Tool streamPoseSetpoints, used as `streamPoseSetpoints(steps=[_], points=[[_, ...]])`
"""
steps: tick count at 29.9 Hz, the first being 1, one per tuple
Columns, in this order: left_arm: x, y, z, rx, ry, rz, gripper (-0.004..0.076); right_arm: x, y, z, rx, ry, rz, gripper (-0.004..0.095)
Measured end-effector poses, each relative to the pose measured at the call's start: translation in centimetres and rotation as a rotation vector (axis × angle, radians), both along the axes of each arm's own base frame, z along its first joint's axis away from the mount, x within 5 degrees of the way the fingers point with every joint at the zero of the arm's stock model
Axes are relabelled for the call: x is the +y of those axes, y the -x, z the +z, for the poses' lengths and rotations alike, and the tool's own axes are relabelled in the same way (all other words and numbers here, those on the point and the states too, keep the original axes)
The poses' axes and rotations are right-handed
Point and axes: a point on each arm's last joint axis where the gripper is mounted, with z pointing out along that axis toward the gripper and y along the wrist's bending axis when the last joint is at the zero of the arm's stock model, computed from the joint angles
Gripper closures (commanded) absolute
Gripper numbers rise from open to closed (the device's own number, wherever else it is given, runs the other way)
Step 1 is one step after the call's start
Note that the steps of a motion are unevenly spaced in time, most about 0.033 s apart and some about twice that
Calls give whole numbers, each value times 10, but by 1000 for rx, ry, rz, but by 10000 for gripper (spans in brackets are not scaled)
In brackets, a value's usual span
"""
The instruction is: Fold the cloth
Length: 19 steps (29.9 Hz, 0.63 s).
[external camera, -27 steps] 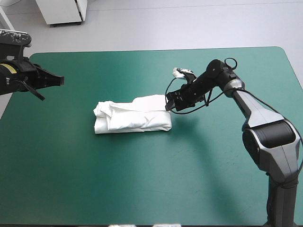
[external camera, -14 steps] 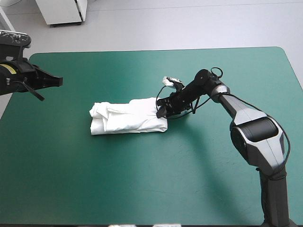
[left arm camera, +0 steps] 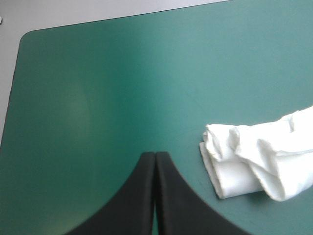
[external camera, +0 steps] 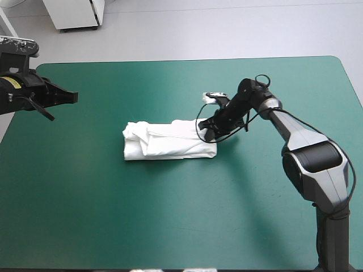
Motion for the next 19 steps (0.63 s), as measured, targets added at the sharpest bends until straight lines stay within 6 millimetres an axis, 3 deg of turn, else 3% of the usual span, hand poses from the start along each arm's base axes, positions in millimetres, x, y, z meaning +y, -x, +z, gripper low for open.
streamPoseSetpoints(steps=[4,9,14,19], points=[[-1,0,0,1,6,-5,733,-65,-11,9,-3,91,-103,915],[-5,0,0,1,6,-25,733,-168,-5,21,-15,233,-294,915],[-10,1,0,0,7,-45,733,-266,33,32,8,288,-526,915],[-10,1,0,0,7,-45,733,-321,74,41,8,308,-684,915]])
